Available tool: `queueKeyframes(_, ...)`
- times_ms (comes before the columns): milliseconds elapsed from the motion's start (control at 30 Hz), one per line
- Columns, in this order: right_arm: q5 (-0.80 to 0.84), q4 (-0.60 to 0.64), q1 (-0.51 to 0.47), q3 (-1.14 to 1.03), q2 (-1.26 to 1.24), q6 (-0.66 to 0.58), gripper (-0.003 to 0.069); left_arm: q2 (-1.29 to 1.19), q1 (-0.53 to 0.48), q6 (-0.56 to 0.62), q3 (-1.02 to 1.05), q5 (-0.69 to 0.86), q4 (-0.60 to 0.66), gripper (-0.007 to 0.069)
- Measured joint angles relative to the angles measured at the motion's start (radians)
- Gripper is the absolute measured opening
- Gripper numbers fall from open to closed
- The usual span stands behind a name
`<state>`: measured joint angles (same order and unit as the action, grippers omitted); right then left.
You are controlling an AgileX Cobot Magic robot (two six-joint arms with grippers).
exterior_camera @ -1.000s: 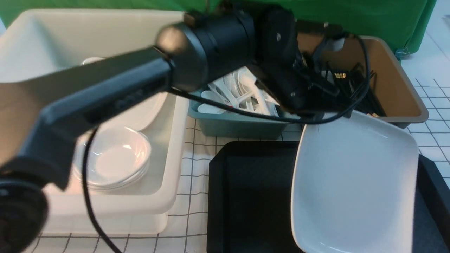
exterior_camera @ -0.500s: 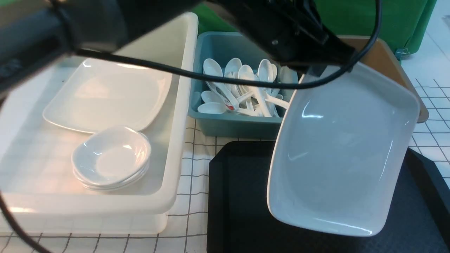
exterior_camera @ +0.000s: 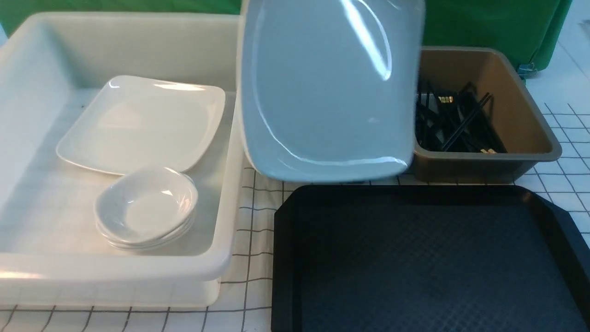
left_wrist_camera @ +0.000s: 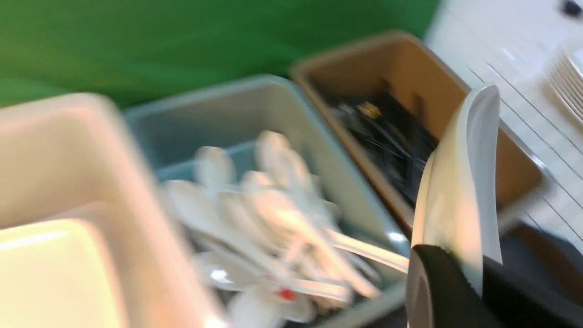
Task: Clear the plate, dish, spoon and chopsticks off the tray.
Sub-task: Use the left arm to put the plate into the large storage box on the left
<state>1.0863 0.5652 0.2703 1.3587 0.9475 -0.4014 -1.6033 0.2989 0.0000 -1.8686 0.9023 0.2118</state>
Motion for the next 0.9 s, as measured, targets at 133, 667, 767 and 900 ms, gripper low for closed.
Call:
queueKeyframes(133,0.049,0.05,0.0,0.079,0.091,-0.02,0.0019,0.007,-0.223,0.048,0.005,0.014,0.125,0.0018)
queueKeyframes(667,-0.008,-0.187,0.379,0.283,0.433,0.073,0.0009,0.005,-0.709,0.166,0.458,-0.366,0.536,0.002)
queueKeyframes(767,-0.008,-0.199,0.421,0.325,0.487,0.086,0.0009,-0.008,-0.705,0.2,0.576,-0.473,0.626,0.002)
queueKeyframes(900,-0.01,-0.203,0.458,0.343,0.526,0.087,0.0009,-0.049,-0.705,0.324,0.661,-0.531,0.786,0.0021)
